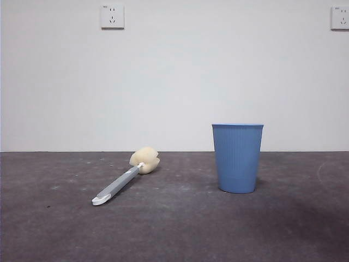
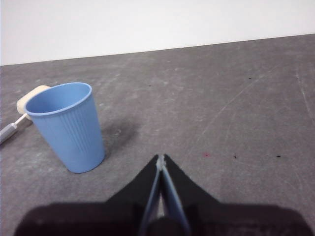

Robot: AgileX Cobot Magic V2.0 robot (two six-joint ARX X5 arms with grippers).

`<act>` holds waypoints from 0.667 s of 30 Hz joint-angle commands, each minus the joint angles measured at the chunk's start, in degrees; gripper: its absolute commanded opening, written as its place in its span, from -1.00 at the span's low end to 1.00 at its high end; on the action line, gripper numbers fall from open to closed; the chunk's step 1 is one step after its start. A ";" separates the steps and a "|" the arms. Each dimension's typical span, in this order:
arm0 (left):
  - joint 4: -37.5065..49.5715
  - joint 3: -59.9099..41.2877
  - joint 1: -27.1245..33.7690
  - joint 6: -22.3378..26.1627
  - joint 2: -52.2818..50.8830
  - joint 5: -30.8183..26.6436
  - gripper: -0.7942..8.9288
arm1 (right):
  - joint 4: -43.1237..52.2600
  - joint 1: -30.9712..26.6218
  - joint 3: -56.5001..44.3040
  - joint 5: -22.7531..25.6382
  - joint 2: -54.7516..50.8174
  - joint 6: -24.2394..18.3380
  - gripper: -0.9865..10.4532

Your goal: Pick up the cup brush,pick up the cup,insert the brush into the cup,clean the cup,put the cup brush back,put the cup back to the fixed position on the table

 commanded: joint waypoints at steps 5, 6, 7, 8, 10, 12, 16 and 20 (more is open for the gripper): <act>-0.31 -0.57 0.15 -0.31 -0.15 -0.17 -0.84 | 0.00 0.02 -0.79 -0.22 -0.22 2.27 -0.83; -0.33 -0.57 0.15 -0.31 -0.15 -0.20 -0.84 | -0.02 0.02 -0.79 -0.22 -0.22 2.27 -0.83; -0.31 -0.57 0.15 -0.31 -0.15 -0.20 -0.84 | -0.04 0.02 -0.79 -0.22 -0.20 2.27 -0.83; -0.31 -0.57 0.15 -0.31 -0.15 -0.17 -0.84 | -0.02 0.02 -0.79 -0.22 -0.20 2.27 -0.83; -0.31 -0.57 0.15 -0.31 -0.15 -0.17 -0.84 | -0.04 0.02 -0.79 -0.22 -0.17 2.27 -0.83; -0.31 -0.57 0.15 -0.31 -0.15 -0.17 -0.84 | -0.02 0.02 -0.79 -0.22 -0.17 2.27 -0.83; -0.31 -0.57 0.15 -0.31 -0.15 -0.17 -0.84 | -0.02 0.02 -0.79 -0.22 -0.17 2.27 -0.83; -0.31 -0.57 0.15 -0.31 -0.15 -0.20 -0.84 | -0.02 0.02 -0.79 -0.22 -0.17 2.27 -0.83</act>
